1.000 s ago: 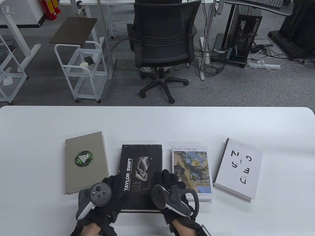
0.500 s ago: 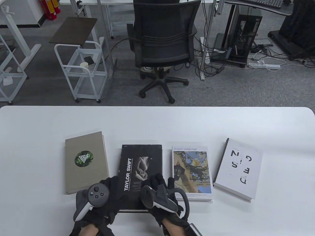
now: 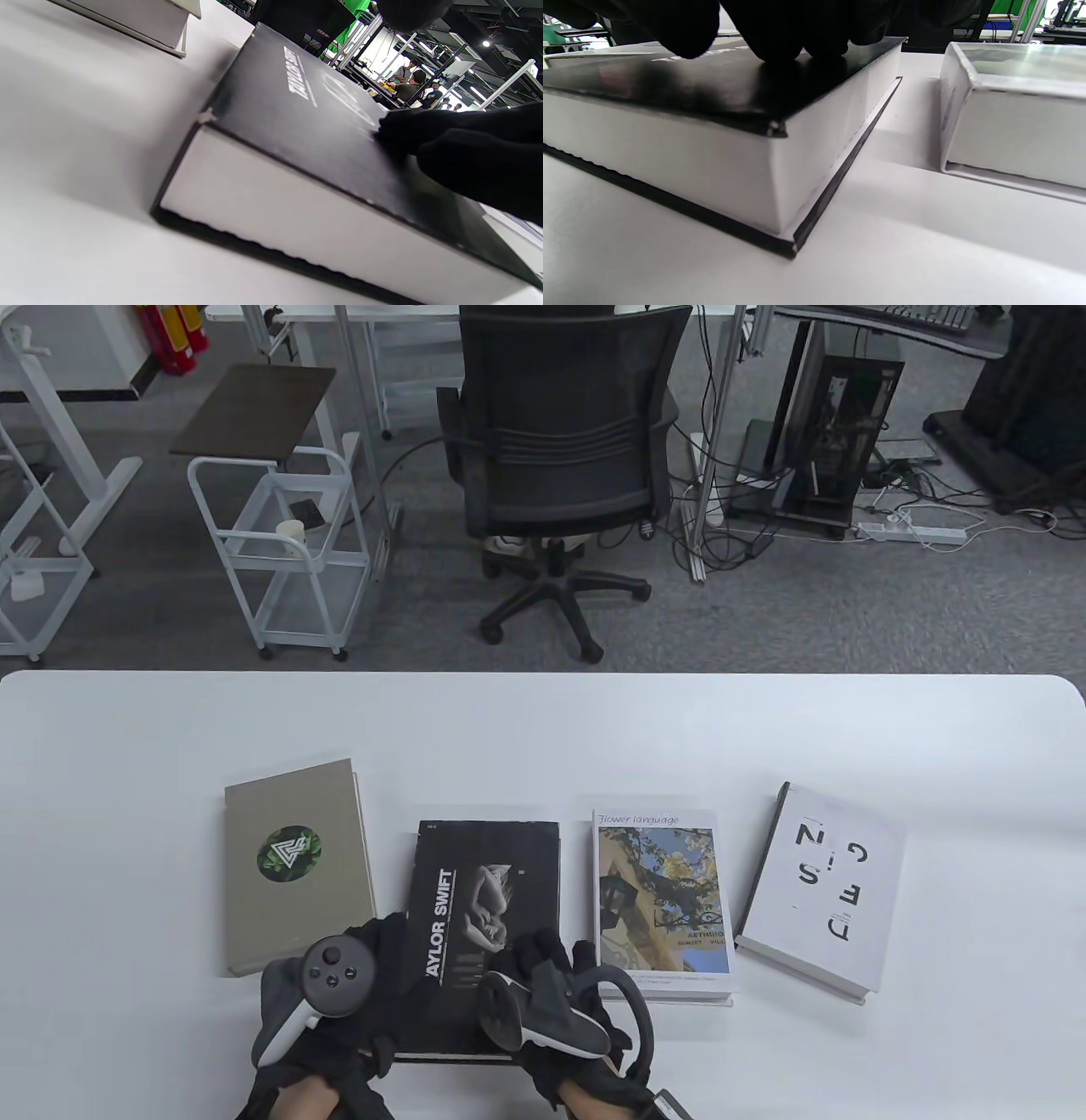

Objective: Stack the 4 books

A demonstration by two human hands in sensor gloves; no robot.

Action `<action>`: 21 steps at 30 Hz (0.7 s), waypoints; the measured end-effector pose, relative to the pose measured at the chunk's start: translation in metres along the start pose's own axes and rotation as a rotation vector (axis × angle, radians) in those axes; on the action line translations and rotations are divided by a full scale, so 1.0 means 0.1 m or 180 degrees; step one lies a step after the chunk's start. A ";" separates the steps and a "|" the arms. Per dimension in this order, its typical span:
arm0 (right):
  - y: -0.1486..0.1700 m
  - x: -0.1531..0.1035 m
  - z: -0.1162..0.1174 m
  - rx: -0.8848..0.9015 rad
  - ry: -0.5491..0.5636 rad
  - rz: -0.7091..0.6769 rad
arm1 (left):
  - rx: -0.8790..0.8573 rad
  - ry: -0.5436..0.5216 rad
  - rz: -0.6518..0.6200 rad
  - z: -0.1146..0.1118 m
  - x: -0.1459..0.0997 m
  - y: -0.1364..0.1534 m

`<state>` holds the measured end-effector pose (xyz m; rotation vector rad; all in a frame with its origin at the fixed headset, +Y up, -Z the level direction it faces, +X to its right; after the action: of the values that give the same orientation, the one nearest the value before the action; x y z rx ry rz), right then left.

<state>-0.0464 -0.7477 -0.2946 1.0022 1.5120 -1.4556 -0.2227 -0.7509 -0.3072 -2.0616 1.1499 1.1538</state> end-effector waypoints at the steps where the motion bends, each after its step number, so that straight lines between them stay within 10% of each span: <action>1: -0.01 -0.01 0.00 0.0002 0.0007 -0.0014 | -0.0002 0.0004 0.0005 0.00 0.00 0.00; 21: 0.16 -0.16 -0.12 0.0672 0.0298 0.0038 | -0.0200 0.0086 0.0058 0.05 0.02 0.08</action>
<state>-0.0260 -0.7359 -0.2854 1.2176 1.4360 -1.6041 -0.2305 -0.7523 -0.3119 -2.1240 1.1611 1.1886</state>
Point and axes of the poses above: the tracker on the back of each hand, its own y axis roughly to the little-finger side, its own x axis roughly from the wrist to the fingertips, z = x × y, the point moved 5 cm from there along x, roughly from the wrist to the fingertips, and after that the axes turned 12 degrees about y, right-handed, at the moved point
